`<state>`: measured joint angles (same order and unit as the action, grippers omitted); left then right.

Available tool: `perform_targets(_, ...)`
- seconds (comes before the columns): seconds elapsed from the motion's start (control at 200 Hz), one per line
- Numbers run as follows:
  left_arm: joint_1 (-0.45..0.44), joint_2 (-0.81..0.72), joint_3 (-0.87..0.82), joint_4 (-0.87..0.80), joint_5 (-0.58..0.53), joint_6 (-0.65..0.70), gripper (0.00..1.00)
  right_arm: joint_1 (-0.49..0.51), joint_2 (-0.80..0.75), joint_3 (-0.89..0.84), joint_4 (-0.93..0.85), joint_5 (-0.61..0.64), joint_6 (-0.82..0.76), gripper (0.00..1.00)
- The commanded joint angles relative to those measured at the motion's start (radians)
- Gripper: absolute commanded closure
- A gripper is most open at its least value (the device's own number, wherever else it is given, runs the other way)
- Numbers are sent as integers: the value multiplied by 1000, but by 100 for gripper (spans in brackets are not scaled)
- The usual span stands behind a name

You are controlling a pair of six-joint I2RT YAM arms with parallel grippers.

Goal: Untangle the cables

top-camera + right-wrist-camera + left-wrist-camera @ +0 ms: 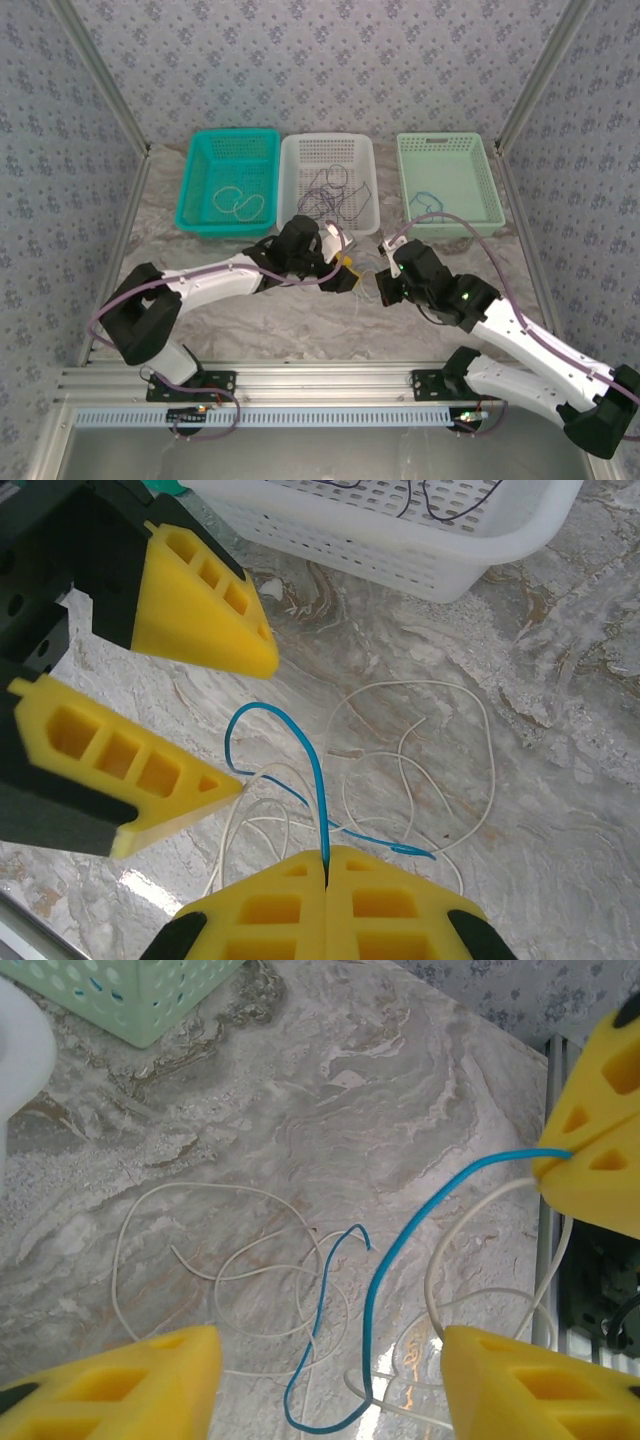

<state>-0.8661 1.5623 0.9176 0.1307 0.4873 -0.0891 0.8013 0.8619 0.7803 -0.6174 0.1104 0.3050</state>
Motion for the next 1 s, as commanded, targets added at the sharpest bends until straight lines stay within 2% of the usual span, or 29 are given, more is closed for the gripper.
perform_targets(0.0, -6, 10, 39, 37, 36, 13, 50, 6, -14, -9, 11, -14, -17, 100)
perform_targets(0.12, -5, 13, 39, 48, 38, 8, 66, 5, -15, -10, 12, -10, -18, 100)
perform_targets(0.49, -5, -2, 33, 77, 66, -1, 99, 4, -32, -30, 12, 0, -11, 100)
perform_targets(0.54, -6, -2, 33, 81, 73, -4, 98, 3, -35, -31, 12, 1, -10, 100)
perform_targets(0.59, -6, 2, 34, 86, 85, -8, 92, 3, -38, -33, 11, 1, -11, 100)
perform_targets(0.67, -7, 13, 38, 93, 105, -15, 90, 2, -39, -32, 42, 1, -11, 100)
perform_targets(0.755, -9, 26, 38, 106, 121, -31, 83, 1, -40, -32, 53, 1, -12, 100)
perform_targets(0.934, -16, 42, 39, 128, 125, -47, 81, 1, -41, -33, 71, -6, -11, 100)
perform_targets(0.994, -17, 42, 39, 129, 125, -48, 86, -1, -40, -34, 69, -8, -12, 100)
